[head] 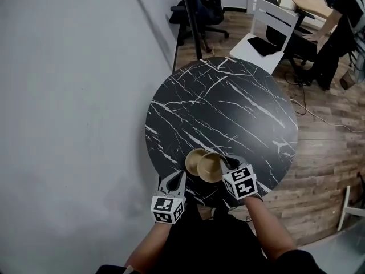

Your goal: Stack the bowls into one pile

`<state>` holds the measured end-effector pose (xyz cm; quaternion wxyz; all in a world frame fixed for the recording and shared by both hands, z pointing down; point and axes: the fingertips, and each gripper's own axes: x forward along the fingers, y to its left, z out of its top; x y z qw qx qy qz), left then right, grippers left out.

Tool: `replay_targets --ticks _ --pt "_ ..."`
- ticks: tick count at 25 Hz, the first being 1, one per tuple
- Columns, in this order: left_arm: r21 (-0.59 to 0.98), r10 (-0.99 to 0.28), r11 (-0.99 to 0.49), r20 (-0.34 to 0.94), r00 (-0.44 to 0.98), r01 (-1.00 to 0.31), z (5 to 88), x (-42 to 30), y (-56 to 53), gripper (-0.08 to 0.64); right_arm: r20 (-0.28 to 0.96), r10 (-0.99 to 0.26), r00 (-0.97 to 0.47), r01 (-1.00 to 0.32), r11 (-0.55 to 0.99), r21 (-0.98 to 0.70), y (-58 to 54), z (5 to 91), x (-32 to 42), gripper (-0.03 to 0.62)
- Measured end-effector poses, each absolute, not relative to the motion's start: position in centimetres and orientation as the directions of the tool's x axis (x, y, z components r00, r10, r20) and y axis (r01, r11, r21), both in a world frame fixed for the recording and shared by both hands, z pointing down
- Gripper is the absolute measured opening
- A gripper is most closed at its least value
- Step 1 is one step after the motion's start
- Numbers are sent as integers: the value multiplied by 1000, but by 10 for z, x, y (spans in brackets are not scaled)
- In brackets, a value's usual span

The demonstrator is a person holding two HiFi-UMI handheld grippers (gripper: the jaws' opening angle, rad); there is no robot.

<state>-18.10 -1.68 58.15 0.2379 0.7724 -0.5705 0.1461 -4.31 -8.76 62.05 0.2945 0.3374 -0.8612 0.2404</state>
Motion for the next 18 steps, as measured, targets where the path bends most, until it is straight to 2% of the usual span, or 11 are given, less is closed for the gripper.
replay_targets --ticks 18 --pt "213 -838 -130 498 222 -968 583 -233 -14 17 743 -331 -581 -633 758 -158 -99 656 -109 28"
